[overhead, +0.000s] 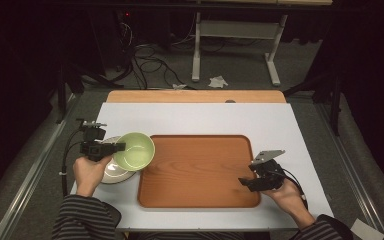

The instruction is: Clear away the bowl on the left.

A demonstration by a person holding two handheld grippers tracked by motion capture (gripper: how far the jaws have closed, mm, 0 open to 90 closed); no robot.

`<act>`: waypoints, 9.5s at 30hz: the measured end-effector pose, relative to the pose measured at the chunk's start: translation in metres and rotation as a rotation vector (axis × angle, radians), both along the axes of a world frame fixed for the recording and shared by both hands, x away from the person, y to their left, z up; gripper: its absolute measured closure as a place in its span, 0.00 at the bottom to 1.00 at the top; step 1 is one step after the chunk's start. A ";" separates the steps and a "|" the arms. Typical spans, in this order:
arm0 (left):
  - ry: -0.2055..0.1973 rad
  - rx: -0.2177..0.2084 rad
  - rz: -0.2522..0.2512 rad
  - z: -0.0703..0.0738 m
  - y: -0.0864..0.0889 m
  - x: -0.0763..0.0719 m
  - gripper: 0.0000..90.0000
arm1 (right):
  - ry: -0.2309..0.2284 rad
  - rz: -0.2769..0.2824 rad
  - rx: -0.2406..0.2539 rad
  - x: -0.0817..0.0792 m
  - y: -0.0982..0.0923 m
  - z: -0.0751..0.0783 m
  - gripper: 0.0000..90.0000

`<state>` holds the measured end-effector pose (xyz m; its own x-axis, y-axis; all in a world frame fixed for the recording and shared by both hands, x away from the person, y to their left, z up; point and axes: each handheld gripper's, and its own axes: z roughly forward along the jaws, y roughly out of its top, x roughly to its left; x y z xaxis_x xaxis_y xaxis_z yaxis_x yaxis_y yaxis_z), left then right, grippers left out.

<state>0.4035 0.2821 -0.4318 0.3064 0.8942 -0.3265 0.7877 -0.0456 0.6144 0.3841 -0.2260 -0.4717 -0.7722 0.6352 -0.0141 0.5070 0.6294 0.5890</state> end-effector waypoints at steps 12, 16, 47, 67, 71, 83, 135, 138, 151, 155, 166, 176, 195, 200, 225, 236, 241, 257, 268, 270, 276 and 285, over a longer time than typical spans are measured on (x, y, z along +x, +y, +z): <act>-0.003 0.002 -0.052 0.002 -0.013 0.001 0.92 | -0.005 -0.003 -0.002 0.000 0.000 0.000 0.41; 0.001 0.010 -0.056 0.001 -0.014 0.001 0.92 | -0.008 0.002 -0.009 -0.001 0.001 0.000 0.41; -0.001 0.010 -0.094 0.006 -0.037 0.005 0.92 | -0.006 0.003 -0.003 -0.001 -0.001 0.000 0.42; 0.006 0.006 -0.240 0.012 -0.091 0.029 0.92 | 0.002 0.005 -0.002 0.001 0.000 -0.001 0.41; 0.001 -0.003 -0.267 0.015 -0.102 0.032 0.92 | -0.006 0.017 0.000 0.000 0.001 0.000 0.41; 0.016 0.009 -0.324 0.018 -0.124 0.042 0.92 | -0.002 0.012 -0.006 0.000 -0.001 0.000 0.41; 0.102 0.068 -0.405 -0.047 -0.197 0.080 0.93 | 0.010 0.027 -0.005 0.010 0.004 0.000 0.40; 0.113 0.087 -0.389 -0.045 -0.196 0.077 0.91 | 0.009 0.028 -0.002 0.009 0.005 0.000 0.40; 0.021 0.155 -0.367 -0.023 -0.186 0.065 0.57 | 0.010 0.009 0.006 0.009 0.000 0.002 0.40; 0.010 0.169 -0.385 -0.018 -0.183 0.062 0.54 | 0.018 0.008 0.009 0.011 0.000 0.001 0.40; -0.027 0.156 -0.394 -0.004 -0.173 0.054 0.52 | 0.020 0.008 0.001 0.009 -0.001 0.001 0.40; -0.049 0.179 -0.372 0.006 -0.148 0.040 0.52 | 0.020 0.025 0.011 0.009 0.001 0.000 0.39; -0.106 0.120 -0.325 0.019 -0.116 0.016 0.50 | 0.034 0.014 0.001 0.008 0.002 -0.001 0.40; -0.114 0.101 -0.310 0.019 -0.108 0.011 0.50 | 0.029 0.021 -0.008 0.010 0.001 -0.002 0.40; -0.117 0.067 -0.270 0.011 -0.083 -0.015 0.48 | 0.041 0.011 -0.006 0.008 0.002 -0.002 0.40; -0.098 0.082 -0.277 0.007 -0.085 -0.020 0.47 | 0.048 0.007 -0.008 0.010 0.002 -0.003 0.40; -0.092 0.080 -0.278 0.001 -0.086 -0.020 0.47 | 0.035 0.012 -0.009 0.009 0.000 -0.002 0.40; -0.057 0.073 -0.280 -0.019 -0.088 -0.025 0.46 | 0.040 0.006 -0.003 0.008 0.000 -0.001 0.40; -0.047 0.119 -0.292 -0.026 -0.093 -0.030 0.46 | 0.043 0.009 -0.003 0.007 0.001 -0.001 0.40; -0.032 0.134 -0.295 -0.030 -0.095 -0.029 0.46 | 0.040 0.013 -0.005 0.008 0.000 -0.001 0.40; -0.031 0.140 -0.314 -0.034 -0.099 -0.028 0.46 | 0.043 0.017 -0.005 0.007 0.000 -0.002 0.39; -0.034 0.146 -0.344 -0.037 -0.104 -0.030 0.47 | 0.040 0.023 -0.019 0.006 0.002 -0.002 0.39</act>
